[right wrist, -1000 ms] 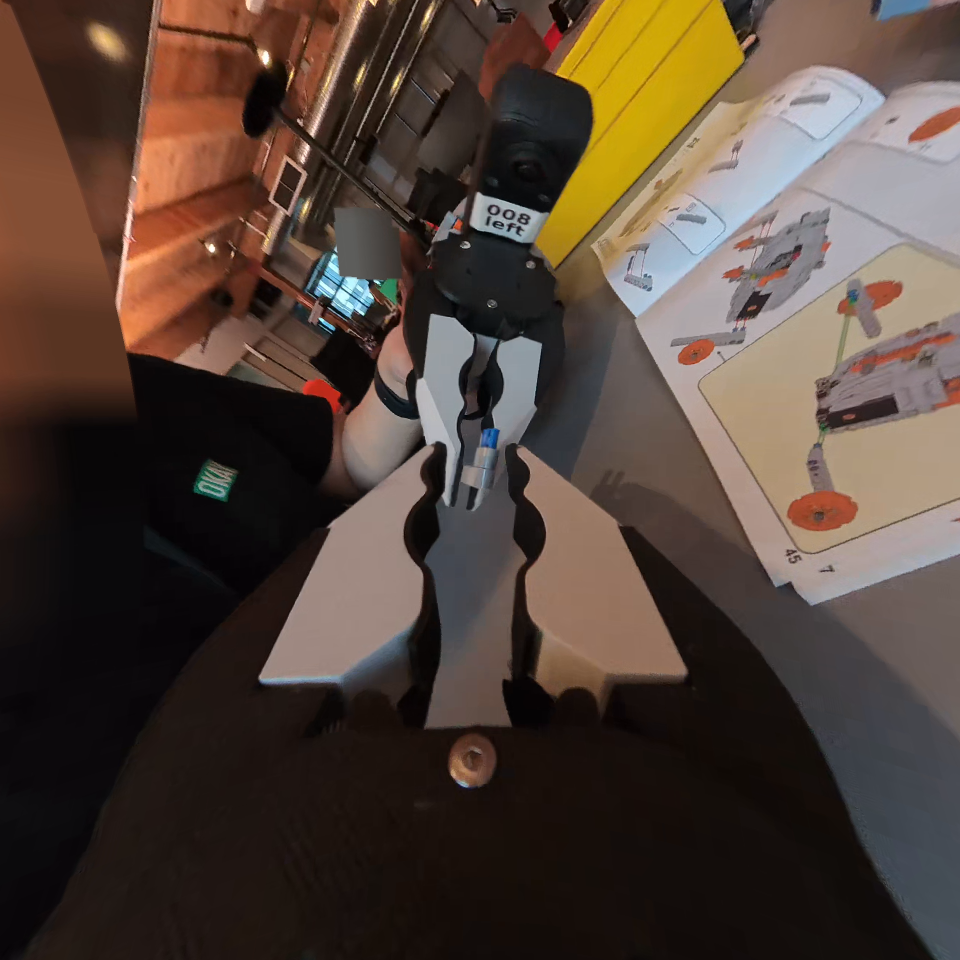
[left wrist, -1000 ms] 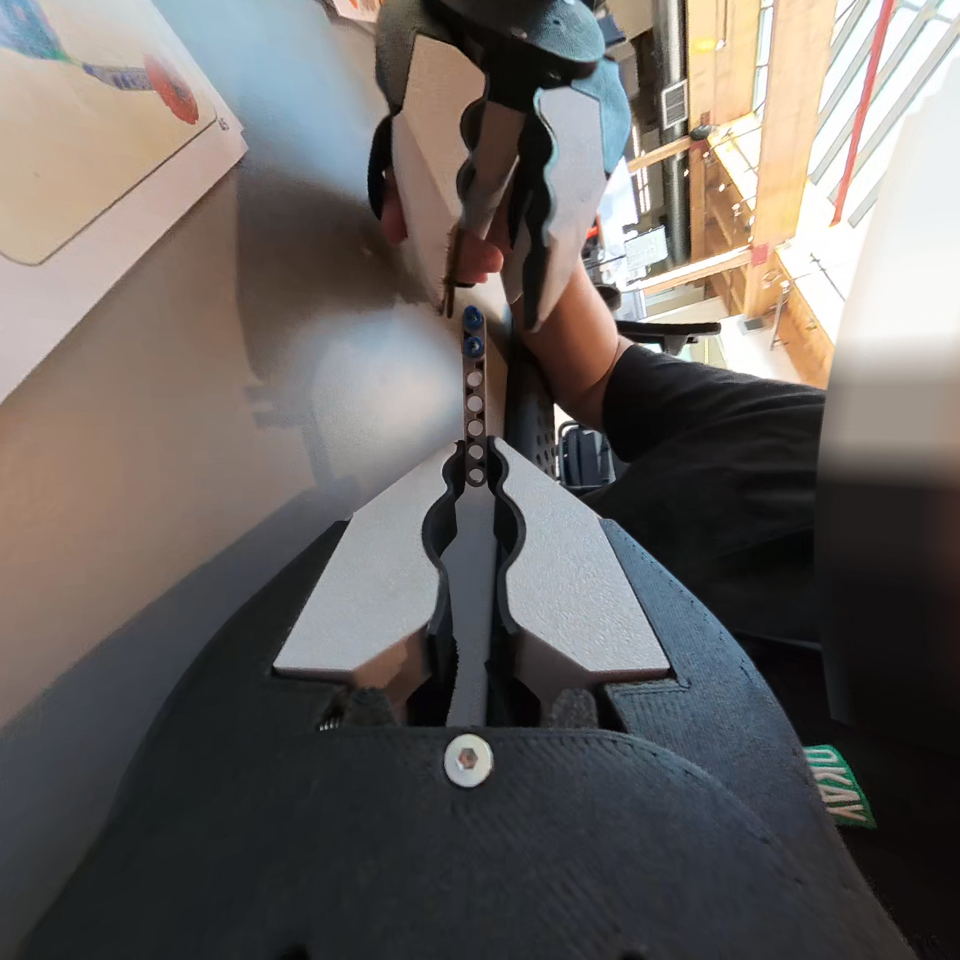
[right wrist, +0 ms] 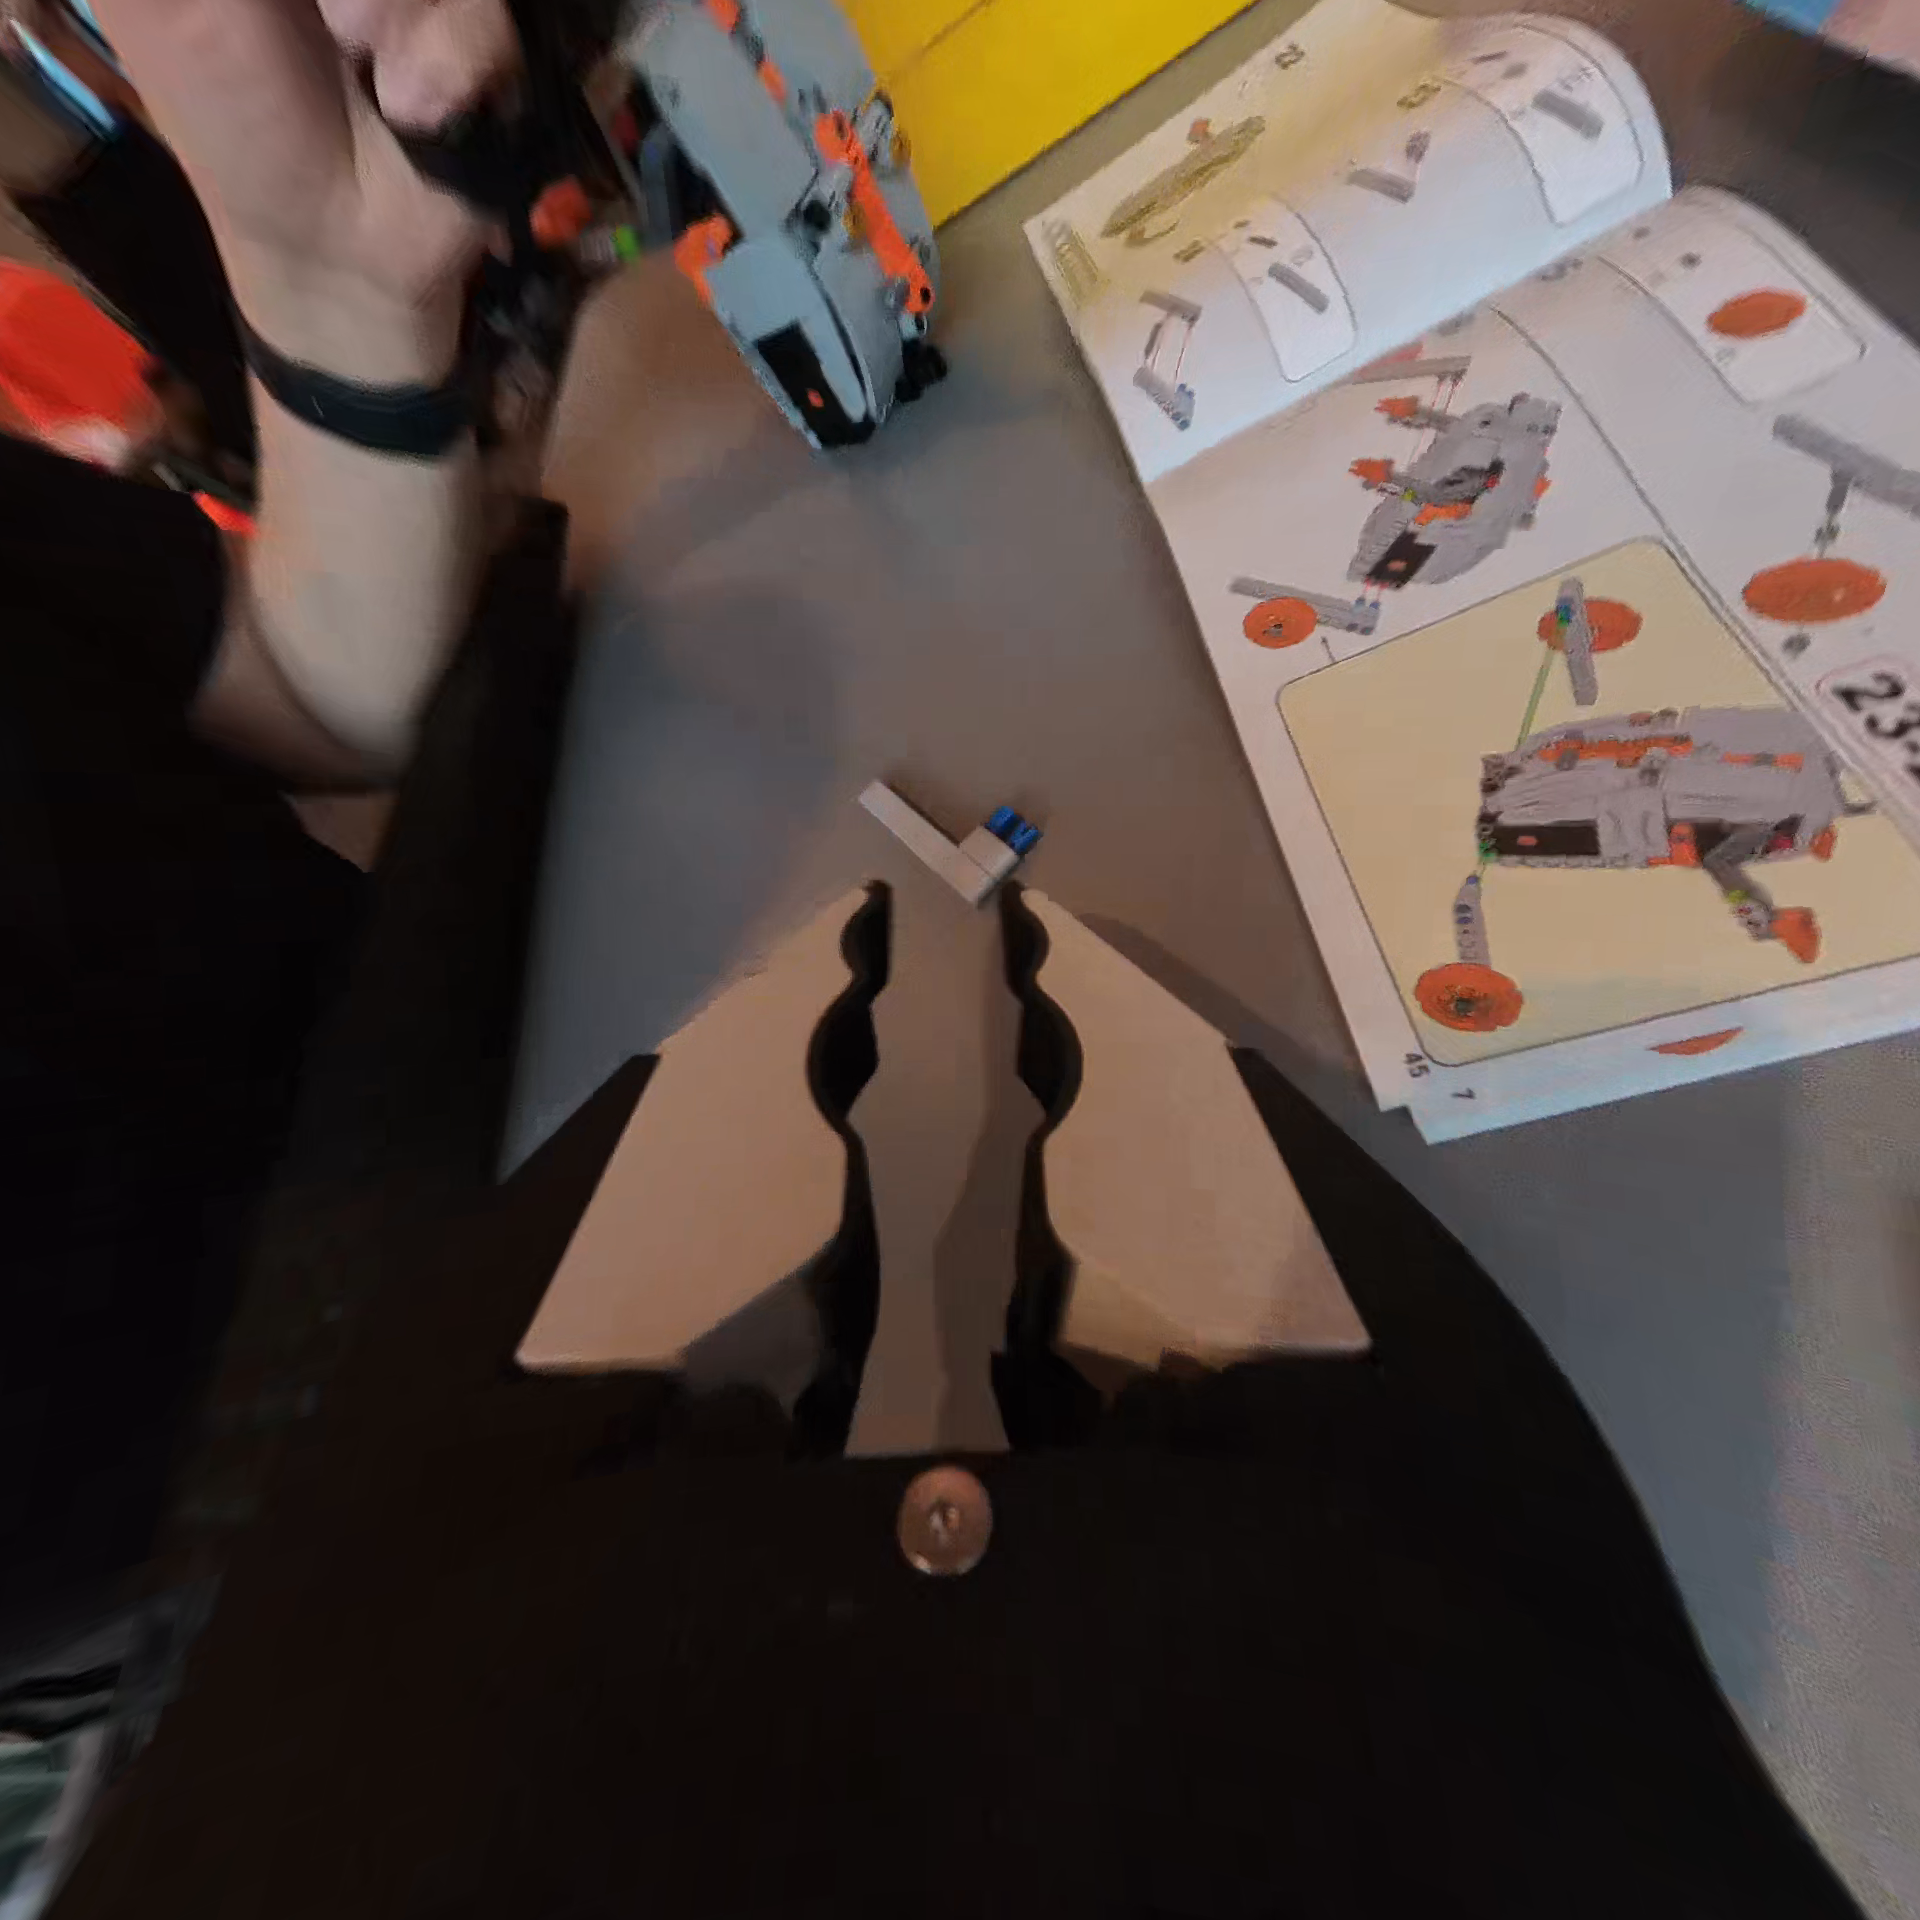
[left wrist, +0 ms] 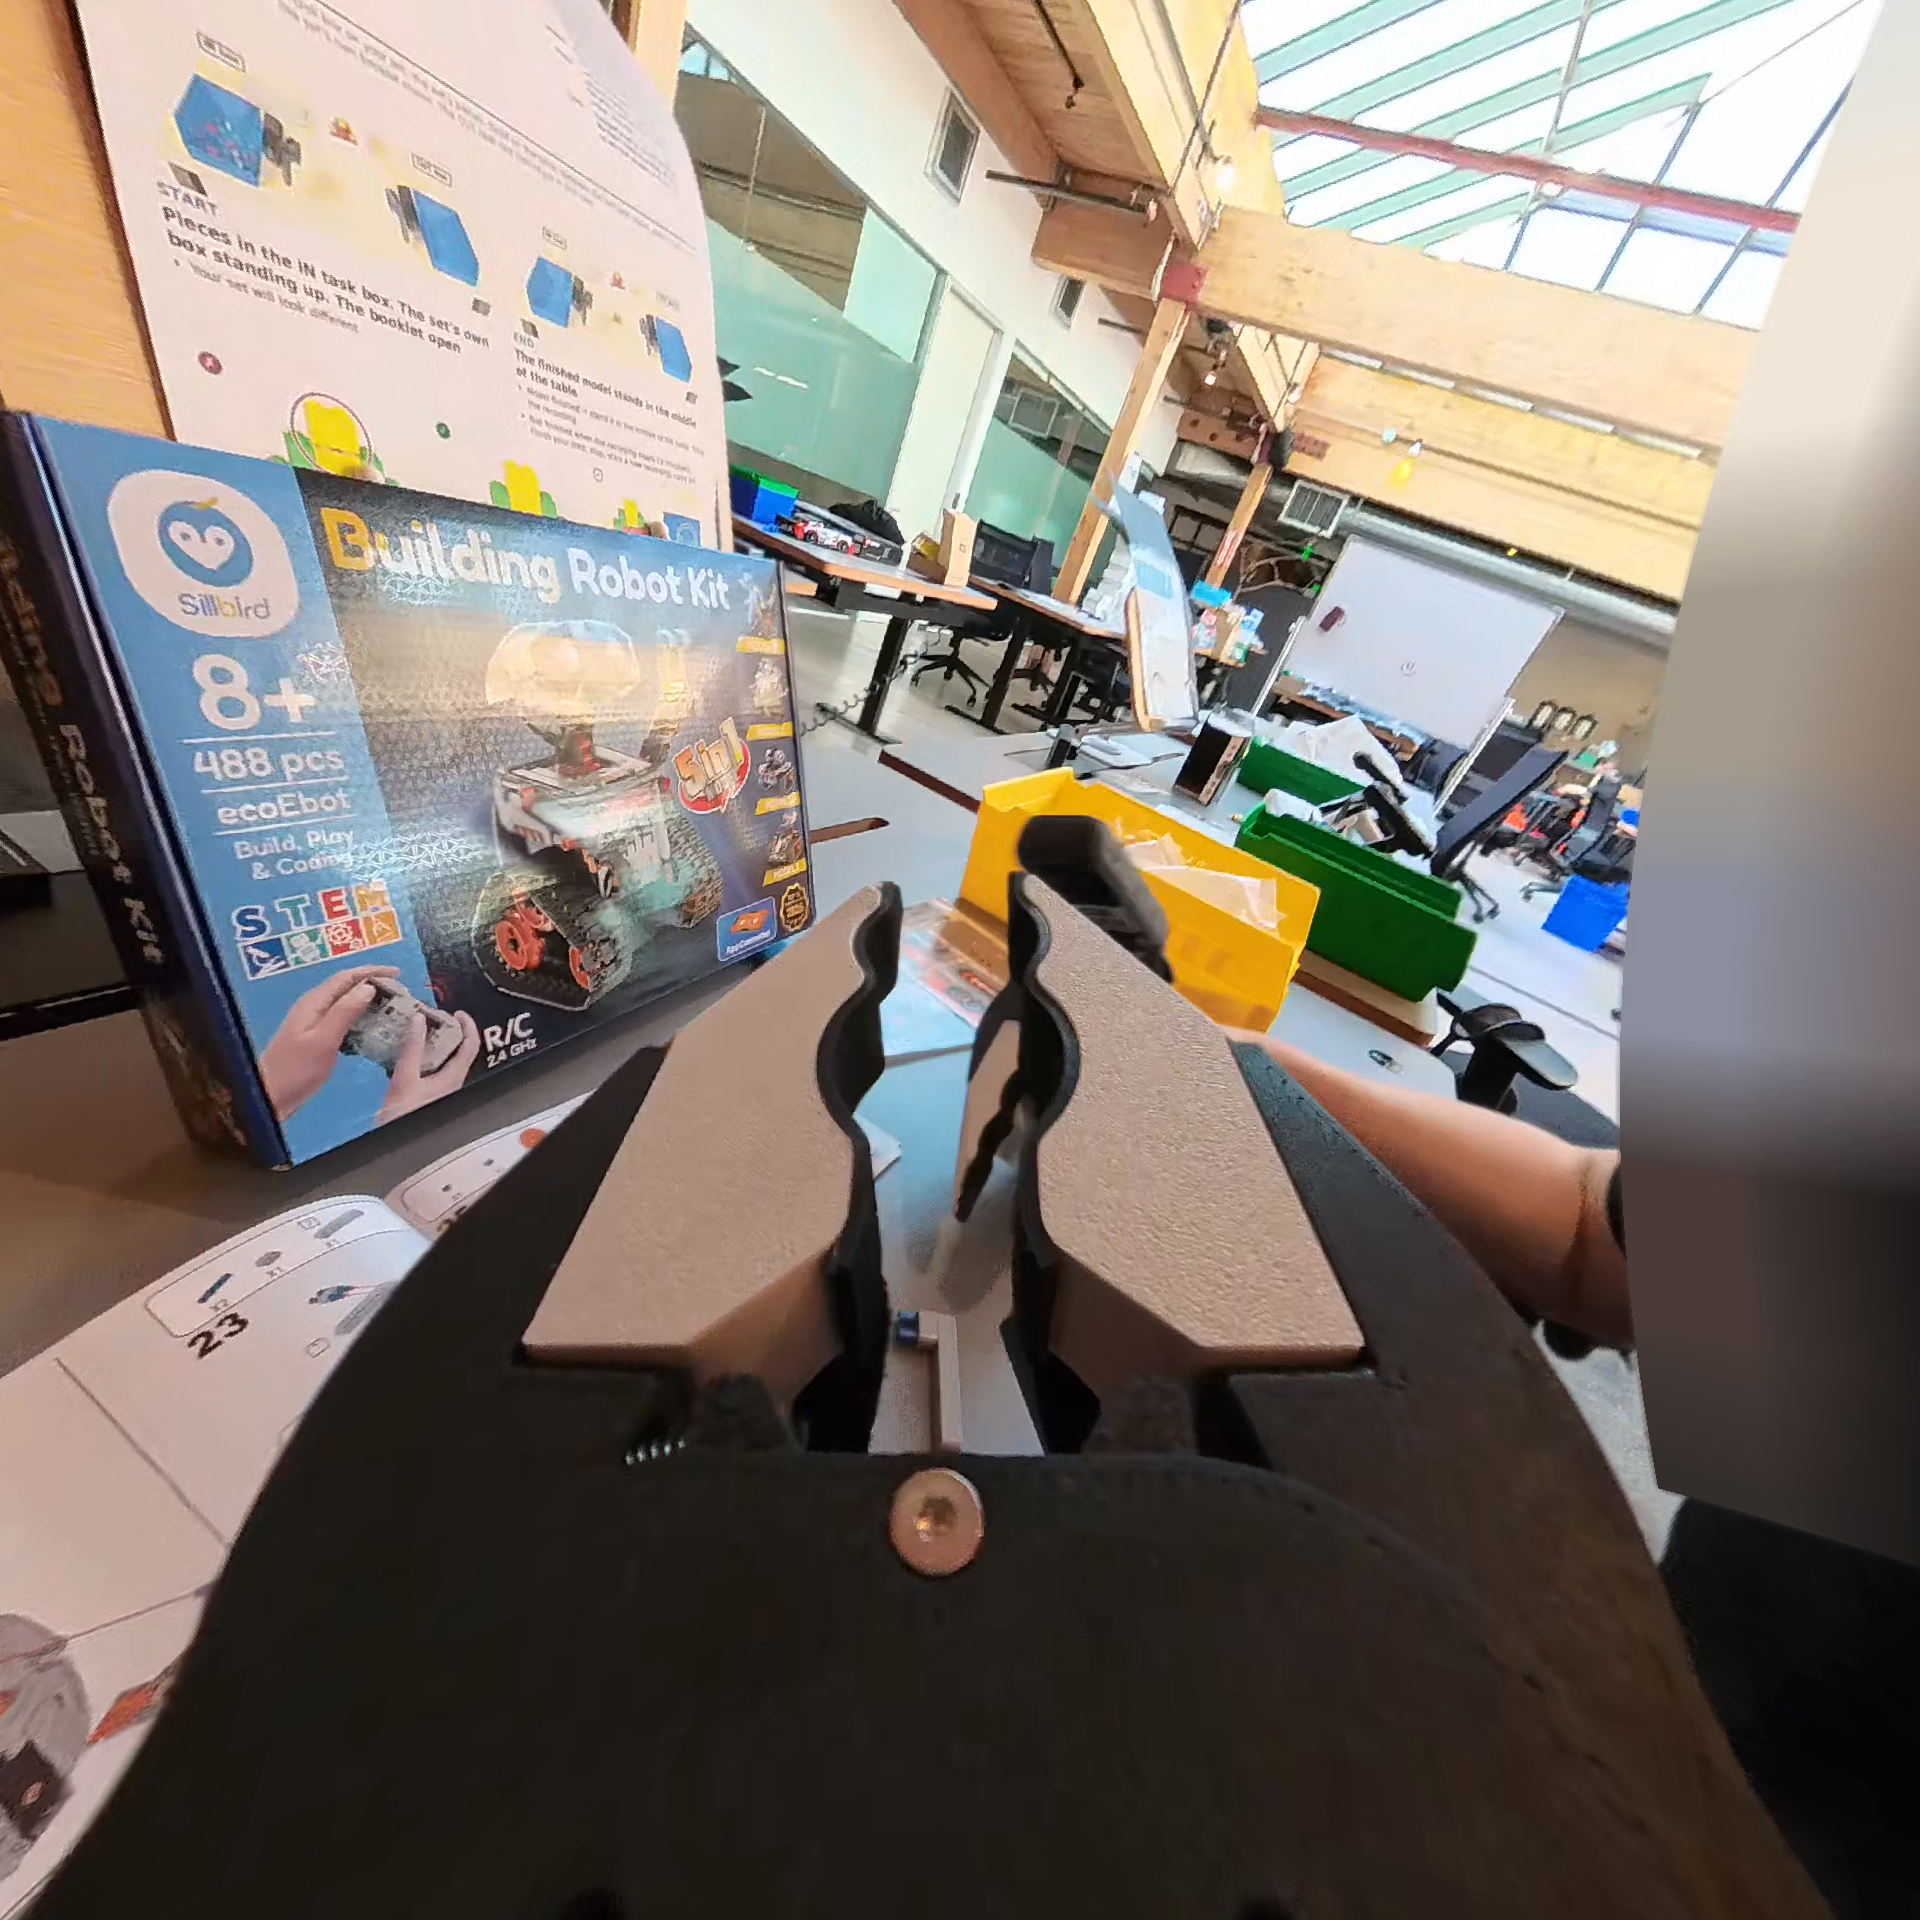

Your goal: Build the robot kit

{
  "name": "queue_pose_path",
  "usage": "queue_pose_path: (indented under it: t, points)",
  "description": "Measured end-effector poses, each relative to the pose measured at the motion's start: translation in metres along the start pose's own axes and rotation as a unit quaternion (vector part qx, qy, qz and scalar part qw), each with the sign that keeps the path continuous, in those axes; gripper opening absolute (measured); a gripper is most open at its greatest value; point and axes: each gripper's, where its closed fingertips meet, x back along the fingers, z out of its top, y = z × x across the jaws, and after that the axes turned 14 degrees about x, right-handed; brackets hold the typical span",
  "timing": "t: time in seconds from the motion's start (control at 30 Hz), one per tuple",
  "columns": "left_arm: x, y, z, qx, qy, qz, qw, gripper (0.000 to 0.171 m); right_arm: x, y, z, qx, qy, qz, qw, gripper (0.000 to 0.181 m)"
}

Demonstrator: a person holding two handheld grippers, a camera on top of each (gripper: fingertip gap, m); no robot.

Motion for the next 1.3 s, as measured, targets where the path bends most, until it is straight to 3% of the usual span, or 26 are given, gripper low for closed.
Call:
queue_pose_path:
  t: [0.03, 0.17, 0.27, 0.43, 0.5, 0.6, 0.67, 0.8, 0.87, 0.9, 0.97, 1.1, 1.13, 1.17, 1.3]
  points:
    - [0.001, 0.001, -0.001, -0.007, -0.006, 0.006, 1.0, 0.02, -0.002, -0.005, -0.006, 0.047, -0.023, -0.017, 0.998, 0.028]
    - [0.014, 0.019, 0.002, -0.004, -0.007, 0.002, 1.0, 0.023, -0.02, -0.008, -0.018, 0.163, -0.081, -0.084, 0.98, 0.023]
    - [0.036, 0.035, 0.002, 0.022, 0.007, -0.015, 1.0, 0.022, -0.03, -0.003, -0.013, 0.149, -0.08, -0.095, 0.981, 0.023]
    - [0.08, 0.035, -0.013, 0.016, -0.005, 0.046, 0.999, 0.02, -0.054, 0.002, -0.011, 0.146, -0.098, -0.089, 0.98, 0.018]
    - [0.093, 0.041, -0.012, 0.025, 0.004, 0.046, 0.999, 0.02, -0.054, 0.001, -0.012, 0.146, -0.136, -0.09, 0.976, 0.022]
    - [0.106, 0.051, -0.011, 0.025, 0.002, 0.044, 0.999, 0.021, -0.006, -0.005, -0.018, 0.105, -0.174, -0.154, 0.967, 0.022]
    - [0.114, 0.053, -0.009, 0.008, -0.004, 0.06, 0.998, 0.021, 0.052, -0.003, -0.025, 0.095, -0.163, -0.255, 0.948, 0.025]
    - [0.127, 0.042, -0.012, -0.022, -0.019, 0.107, 0.994, 0.024, 0.166, 0.005, -0.092, -0.021, -0.184, -0.42, 0.888, 0.043]
    - [0.128, 0.034, -0.011, -0.028, -0.018, 0.116, 0.993, 0.024, 0.184, 0.004, -0.12, -0.091, -0.176, -0.441, 0.875, 0.047]
    - [0.127, 0.029, -0.01, -0.032, -0.014, 0.118, 0.992, 0.024, 0.184, 0.004, -0.125, -0.101, -0.167, -0.442, 0.876, 0.046]
    - [0.126, 0.016, -0.006, -0.034, -0.006, 0.135, 0.99, 0.025, 0.196, 0.009, -0.132, -0.098, -0.167, -0.494, 0.848, 0.038]
    - [0.112, -0.004, -0.015, -0.035, -0.039, 0.178, 0.983, 0.024, 0.18, 0.001, -0.142, -0.172, -0.137, -0.475, 0.852, 0.035]
    - [0.104, -0.011, -0.023, -0.041, -0.064, 0.199, 0.977, 0.023, 0.177, -0.001, -0.139, -0.17, -0.132, -0.473, 0.854, 0.015]
    - [0.096, -0.02, -0.032, -0.051, -0.095, 0.229, 0.968, 0.02, 0.169, -0.004, -0.136, -0.171, -0.132, -0.464, 0.859, 0.005]
    - [0.05, -0.05, -0.077, -0.102, -0.236, 0.328, 0.909, 0.012, 0.109, -0.009, -0.106, -0.151, -0.137, -0.418, 0.885, 0.005]
